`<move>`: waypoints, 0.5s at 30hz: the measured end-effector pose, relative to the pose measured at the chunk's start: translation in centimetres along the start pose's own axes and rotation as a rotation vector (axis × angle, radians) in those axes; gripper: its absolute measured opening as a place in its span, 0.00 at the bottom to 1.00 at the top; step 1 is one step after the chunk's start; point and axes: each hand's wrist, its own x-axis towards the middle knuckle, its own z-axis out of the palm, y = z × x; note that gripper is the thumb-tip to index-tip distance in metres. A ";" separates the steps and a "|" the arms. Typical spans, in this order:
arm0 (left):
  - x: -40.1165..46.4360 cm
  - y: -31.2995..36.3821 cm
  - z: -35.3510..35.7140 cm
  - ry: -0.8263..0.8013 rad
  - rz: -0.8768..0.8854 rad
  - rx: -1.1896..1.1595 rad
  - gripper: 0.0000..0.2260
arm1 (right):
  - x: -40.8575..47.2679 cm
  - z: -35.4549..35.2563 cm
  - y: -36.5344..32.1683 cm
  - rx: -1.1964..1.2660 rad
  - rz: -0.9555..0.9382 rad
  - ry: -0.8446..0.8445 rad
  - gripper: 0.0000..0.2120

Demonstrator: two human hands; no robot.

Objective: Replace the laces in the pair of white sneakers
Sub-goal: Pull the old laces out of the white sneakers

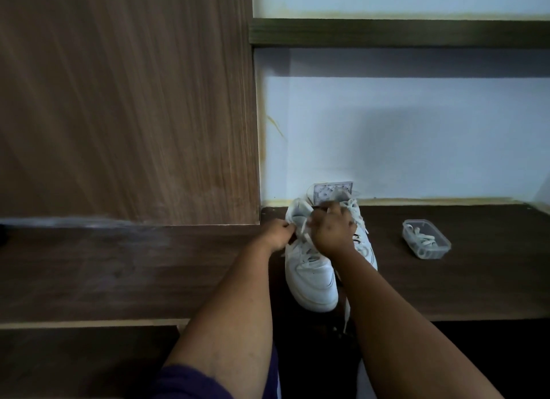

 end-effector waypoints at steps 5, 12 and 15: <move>0.1 0.3 0.1 -0.013 -0.010 0.112 0.16 | 1.3 -3.8 -1.8 0.892 0.202 0.664 0.10; -2.9 4.7 0.4 -0.200 0.180 -0.309 0.37 | 0.6 -3.3 -0.5 0.563 -0.027 0.158 0.07; -4.3 6.8 0.4 -0.158 0.140 -0.837 0.18 | 1.7 -3.4 -0.5 0.745 -0.008 0.144 0.10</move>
